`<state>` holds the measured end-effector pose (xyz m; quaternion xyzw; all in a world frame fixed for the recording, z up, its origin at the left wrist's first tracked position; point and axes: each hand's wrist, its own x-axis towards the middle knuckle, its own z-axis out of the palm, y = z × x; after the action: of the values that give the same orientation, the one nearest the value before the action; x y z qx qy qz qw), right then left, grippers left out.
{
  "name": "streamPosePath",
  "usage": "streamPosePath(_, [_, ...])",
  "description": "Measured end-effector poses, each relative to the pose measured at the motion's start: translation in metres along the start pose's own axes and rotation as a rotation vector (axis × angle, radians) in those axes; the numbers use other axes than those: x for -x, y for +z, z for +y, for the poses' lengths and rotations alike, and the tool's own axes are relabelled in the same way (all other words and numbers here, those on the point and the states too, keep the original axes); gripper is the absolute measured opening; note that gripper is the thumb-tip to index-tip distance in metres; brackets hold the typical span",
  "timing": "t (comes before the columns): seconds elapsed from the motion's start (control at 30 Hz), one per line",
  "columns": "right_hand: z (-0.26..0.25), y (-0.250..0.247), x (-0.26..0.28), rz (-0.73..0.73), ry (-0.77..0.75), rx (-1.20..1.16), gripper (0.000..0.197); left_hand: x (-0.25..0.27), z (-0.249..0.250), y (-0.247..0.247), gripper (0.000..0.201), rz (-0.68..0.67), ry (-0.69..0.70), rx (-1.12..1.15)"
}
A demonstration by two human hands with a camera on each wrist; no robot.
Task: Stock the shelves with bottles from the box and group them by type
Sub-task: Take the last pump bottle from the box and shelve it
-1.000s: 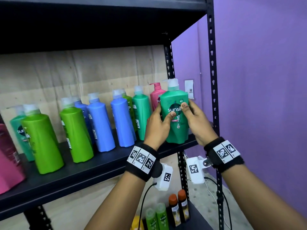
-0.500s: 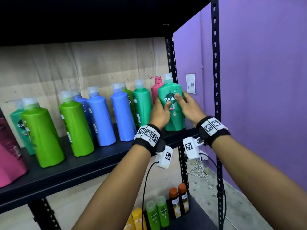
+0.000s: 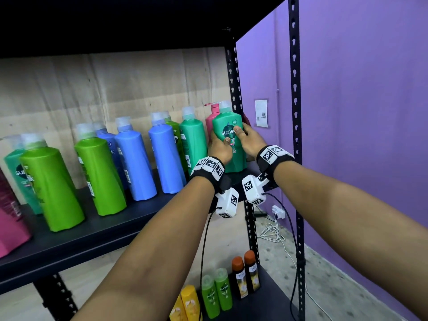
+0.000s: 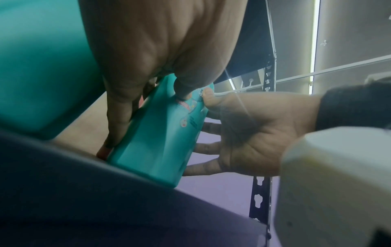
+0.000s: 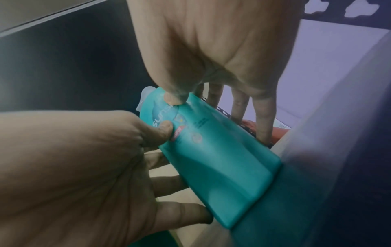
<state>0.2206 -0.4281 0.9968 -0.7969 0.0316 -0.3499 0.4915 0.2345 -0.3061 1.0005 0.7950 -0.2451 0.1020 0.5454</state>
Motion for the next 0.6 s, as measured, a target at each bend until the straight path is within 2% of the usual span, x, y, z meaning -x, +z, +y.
streamPosePath(0.23, [0.008,0.003,0.01,0.047,0.029,0.039,0.045,0.013,-0.009,0.001,0.064,-0.015,0.004,-0.002])
streamPosePath(0.4, [0.016,0.005,0.028,0.098,-0.017,0.142,0.053,0.026,-0.016,0.0,0.068,-0.059,0.023,-0.116])
streamPosePath(0.6, [0.019,-0.005,0.051,0.052,-0.054,0.253,0.052,0.052,-0.023,-0.009,0.051,-0.035,0.098,-0.203])
